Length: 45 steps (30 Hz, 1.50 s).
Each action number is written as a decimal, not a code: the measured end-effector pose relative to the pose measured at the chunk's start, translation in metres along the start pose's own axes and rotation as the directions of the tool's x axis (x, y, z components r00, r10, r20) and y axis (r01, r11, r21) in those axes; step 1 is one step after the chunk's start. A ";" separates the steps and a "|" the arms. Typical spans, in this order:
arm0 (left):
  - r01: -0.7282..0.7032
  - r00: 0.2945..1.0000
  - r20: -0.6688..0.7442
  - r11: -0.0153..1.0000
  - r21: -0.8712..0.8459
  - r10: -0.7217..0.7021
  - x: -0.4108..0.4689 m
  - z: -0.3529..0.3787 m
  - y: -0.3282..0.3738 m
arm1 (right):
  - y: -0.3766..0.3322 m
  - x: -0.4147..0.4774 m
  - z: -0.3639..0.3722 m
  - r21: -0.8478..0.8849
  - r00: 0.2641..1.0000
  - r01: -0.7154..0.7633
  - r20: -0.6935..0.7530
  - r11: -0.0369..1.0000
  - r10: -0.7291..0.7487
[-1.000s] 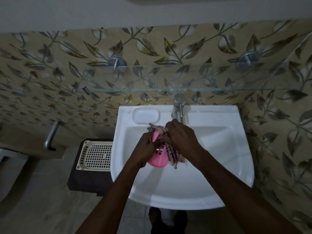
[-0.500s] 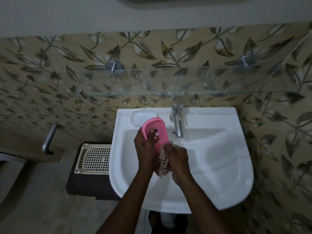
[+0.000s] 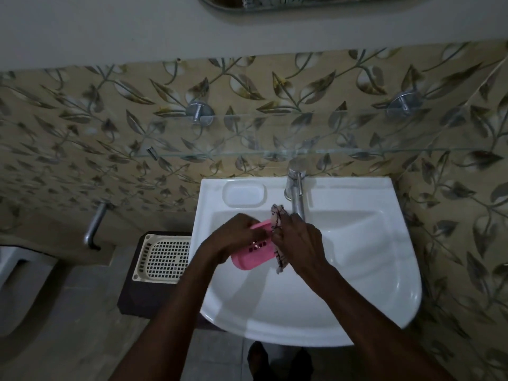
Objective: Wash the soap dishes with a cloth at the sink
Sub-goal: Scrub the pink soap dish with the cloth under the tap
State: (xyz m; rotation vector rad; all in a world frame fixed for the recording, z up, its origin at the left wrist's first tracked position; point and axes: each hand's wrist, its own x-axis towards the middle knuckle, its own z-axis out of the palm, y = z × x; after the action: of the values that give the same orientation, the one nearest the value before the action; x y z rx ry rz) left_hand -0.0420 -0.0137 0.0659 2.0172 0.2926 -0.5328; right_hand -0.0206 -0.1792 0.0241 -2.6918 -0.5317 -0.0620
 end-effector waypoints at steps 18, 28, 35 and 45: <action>-0.283 0.761 -0.629 0.790 -0.543 -0.160 0.024 0.074 -0.030 | -0.020 -0.017 0.022 0.627 0.663 -0.727 0.537 0.280 0.521; -0.123 0.770 -0.587 0.843 -0.523 -0.252 0.008 0.086 -0.033 | -0.035 -0.022 0.024 0.456 0.714 -0.690 0.299 0.562 0.634; 0.011 0.783 -0.430 0.701 -0.713 -0.450 0.027 0.071 -0.011 | -0.040 -0.030 0.027 0.258 0.921 -0.387 0.145 0.885 0.361; 0.177 0.973 0.140 0.205 -0.963 -0.184 0.029 0.027 -0.070 | -0.005 -0.041 0.005 0.486 0.985 0.004 -0.152 0.874 0.080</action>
State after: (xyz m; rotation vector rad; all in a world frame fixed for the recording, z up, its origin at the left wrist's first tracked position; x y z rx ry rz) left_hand -0.0523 -0.0043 -0.0134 0.6809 0.6855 -0.3156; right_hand -0.0608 -0.1874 0.0166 -2.1783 -0.3793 -0.1251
